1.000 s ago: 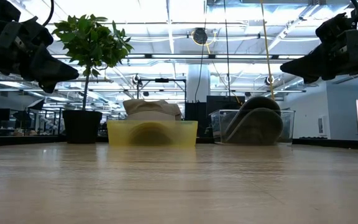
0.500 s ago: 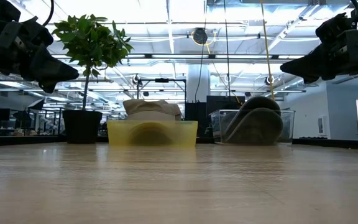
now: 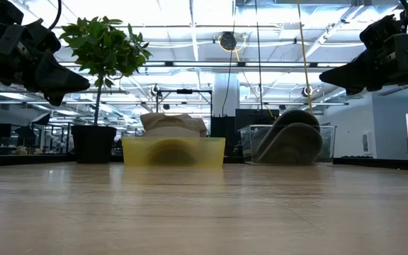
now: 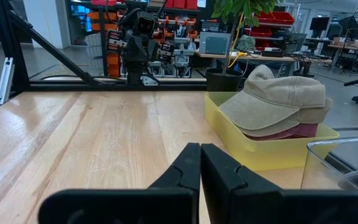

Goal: Pick & Place hat
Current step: Return to Home Position

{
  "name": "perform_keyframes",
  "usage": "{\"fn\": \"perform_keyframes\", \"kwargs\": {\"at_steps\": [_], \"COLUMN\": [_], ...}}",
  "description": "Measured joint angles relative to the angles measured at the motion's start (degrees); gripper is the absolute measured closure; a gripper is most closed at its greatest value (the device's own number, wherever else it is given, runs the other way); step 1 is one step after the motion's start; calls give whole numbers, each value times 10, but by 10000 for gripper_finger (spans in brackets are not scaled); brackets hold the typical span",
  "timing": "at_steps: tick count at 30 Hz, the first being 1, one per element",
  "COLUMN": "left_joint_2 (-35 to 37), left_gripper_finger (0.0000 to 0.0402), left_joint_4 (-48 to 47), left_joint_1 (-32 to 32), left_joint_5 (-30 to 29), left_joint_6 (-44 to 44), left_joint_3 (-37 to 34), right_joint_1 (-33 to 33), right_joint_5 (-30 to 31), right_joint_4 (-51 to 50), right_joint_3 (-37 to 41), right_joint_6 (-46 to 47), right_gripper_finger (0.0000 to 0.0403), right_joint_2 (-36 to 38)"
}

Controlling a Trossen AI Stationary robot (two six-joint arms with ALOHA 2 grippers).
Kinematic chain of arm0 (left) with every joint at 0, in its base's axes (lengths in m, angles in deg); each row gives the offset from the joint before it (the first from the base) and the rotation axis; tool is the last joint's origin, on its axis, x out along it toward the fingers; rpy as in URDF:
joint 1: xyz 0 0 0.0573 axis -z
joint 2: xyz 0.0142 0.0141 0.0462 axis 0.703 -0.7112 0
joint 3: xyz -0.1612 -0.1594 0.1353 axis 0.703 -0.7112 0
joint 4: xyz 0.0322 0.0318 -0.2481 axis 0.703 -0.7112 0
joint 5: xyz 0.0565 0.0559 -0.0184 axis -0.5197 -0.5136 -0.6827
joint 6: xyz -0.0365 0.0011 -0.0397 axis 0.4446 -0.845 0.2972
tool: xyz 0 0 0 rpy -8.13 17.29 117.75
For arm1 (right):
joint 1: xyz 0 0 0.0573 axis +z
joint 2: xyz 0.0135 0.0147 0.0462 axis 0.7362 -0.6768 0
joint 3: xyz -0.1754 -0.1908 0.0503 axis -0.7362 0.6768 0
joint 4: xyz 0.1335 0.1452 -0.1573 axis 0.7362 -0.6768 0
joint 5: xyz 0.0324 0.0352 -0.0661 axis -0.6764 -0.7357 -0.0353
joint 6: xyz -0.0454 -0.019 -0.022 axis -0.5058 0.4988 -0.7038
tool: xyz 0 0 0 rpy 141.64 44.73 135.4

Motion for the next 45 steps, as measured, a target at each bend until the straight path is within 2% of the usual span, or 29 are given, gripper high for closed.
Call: {"fn": "perform_keyframes", "kwargs": {"at_steps": [45], "left_joint_2": [0], "left_gripper_finger": [360], "left_joint_4": [0], "left_joint_1": [0], "left_joint_5": [0], "left_joint_6": [0], "left_joint_3": [0], "right_joint_1": [0], "right_joint_5": [0], "right_joint_4": [0], "right_joint_3": [0], "right_joint_6": [0], "right_gripper_finger": [399], "right_joint_2": [0]}}
